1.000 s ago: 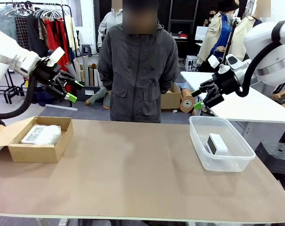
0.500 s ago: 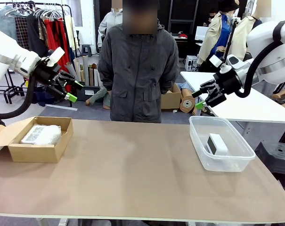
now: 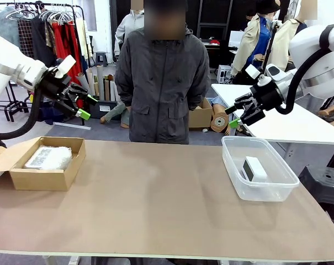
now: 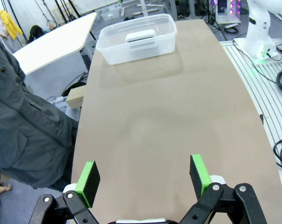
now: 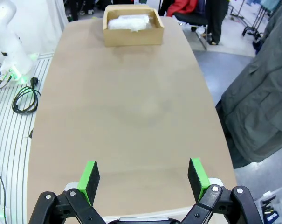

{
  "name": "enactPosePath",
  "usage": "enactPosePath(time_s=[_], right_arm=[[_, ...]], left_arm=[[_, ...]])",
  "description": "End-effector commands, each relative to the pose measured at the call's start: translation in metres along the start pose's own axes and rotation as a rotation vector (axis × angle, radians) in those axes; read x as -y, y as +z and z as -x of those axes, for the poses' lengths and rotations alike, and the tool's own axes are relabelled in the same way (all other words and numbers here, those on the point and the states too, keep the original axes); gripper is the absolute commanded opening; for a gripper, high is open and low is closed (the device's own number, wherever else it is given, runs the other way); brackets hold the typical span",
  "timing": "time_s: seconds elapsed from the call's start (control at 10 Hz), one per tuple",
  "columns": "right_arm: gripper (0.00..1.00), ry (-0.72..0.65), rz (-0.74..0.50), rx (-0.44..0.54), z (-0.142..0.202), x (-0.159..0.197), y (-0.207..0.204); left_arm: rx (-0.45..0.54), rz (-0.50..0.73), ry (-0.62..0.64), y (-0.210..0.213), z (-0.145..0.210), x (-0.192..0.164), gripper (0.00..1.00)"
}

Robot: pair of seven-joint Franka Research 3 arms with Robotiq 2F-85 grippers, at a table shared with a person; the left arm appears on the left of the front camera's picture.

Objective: Separate and place wrapped and unwrapped clocks.
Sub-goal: If the picked Digital clock is wrapped, place it in the Package Box ; if not, place it in the Organizing box.

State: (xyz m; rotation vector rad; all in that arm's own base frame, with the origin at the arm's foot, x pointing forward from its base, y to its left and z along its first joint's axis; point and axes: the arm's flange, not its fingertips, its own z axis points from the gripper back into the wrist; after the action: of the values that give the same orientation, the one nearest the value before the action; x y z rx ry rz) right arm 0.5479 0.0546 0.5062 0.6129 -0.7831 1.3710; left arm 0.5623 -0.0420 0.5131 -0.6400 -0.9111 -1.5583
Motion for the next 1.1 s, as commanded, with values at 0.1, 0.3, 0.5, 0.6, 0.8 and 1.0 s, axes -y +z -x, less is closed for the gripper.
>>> enactPosePath(time_s=[0.1, 0.3, 0.5, 0.6, 0.8, 1.0], right_arm=[[1.00, 0.003, 0.014, -0.003, -0.0017, -0.0009, 0.0001], [1.00, 0.003, 0.014, -0.003, -0.0017, -0.0009, 0.0001], [1.00, 0.003, 0.014, -0.003, -0.0017, -0.0009, 0.0001], [1.00, 0.003, 0.014, -0.003, -0.0017, -0.0009, 0.0001], [1.00, 0.003, 0.014, -0.003, -0.0017, -0.0009, 0.0001], [1.00, 0.003, 0.014, -0.003, -0.0017, -0.0009, 0.0001]], left_arm=[[0.000, -0.010, -0.003, -0.0002, -0.0004, 0.0040, 1.00], [0.000, -0.010, -0.003, -0.0002, -0.0004, 0.0040, 1.00], [0.000, -0.010, -0.003, -0.0002, -0.0004, 0.0040, 1.00], [0.000, -0.010, -0.003, -0.0002, -0.0004, 0.0040, 1.00], [0.000, -0.010, -0.003, -0.0002, -0.0004, 0.0040, 1.00], [0.000, -0.010, -0.003, -0.0002, -0.0004, 0.0040, 1.00]])
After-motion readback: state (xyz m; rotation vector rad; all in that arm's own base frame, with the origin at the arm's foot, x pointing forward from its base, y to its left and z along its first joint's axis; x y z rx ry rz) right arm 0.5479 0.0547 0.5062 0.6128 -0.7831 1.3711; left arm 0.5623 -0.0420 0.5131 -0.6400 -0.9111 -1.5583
